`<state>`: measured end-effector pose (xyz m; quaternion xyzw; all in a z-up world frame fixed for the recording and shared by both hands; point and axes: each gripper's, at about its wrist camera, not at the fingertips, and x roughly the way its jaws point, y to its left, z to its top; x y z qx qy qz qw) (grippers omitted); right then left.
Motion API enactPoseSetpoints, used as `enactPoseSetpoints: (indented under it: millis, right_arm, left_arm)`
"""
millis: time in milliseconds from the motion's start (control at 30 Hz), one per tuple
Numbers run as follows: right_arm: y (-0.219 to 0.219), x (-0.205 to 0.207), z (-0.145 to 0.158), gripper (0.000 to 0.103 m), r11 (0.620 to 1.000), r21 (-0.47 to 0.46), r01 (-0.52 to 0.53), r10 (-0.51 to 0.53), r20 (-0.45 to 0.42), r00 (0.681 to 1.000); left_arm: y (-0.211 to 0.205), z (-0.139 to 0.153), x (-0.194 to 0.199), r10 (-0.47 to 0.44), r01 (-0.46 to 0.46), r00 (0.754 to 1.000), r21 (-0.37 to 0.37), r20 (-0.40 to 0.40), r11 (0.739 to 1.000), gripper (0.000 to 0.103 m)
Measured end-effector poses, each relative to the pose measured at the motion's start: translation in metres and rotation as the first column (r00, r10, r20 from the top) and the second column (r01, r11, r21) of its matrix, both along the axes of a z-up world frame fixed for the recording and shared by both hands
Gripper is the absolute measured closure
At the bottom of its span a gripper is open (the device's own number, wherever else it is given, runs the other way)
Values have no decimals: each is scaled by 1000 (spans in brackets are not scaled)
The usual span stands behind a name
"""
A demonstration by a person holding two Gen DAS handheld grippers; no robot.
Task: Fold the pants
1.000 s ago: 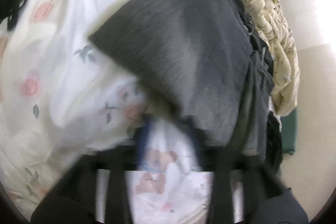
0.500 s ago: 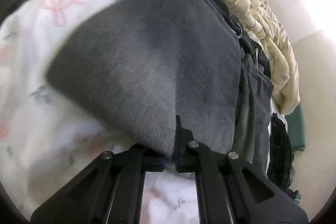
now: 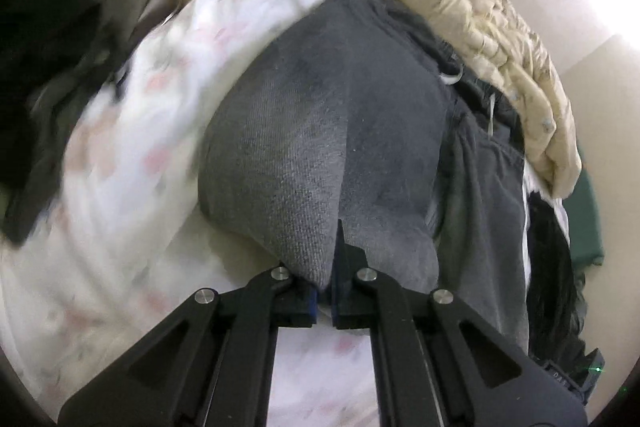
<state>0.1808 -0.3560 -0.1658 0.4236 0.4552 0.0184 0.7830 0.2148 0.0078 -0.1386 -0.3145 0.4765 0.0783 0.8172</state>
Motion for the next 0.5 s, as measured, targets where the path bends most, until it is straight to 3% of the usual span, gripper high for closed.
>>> enactPoseSetpoints:
  millis: [200, 300, 500]
  right_arm:
    - [5, -72, 12, 100, 1000, -18, -22, 21, -47, 999]
    - [4, -119, 21, 100, 1000, -24, -20, 18, -75, 997]
    - [-9, -192, 37, 100, 999, 30, -16, 20, -148, 989]
  left_arm:
    - [-13, 19, -67, -92, 96, 994, 95, -50, 991, 101]
    - [-17, 33, -107, -145, 153, 987, 102, -75, 983, 101]
    - [-22, 59, -203, -283, 295, 953, 126, -107, 947, 101]
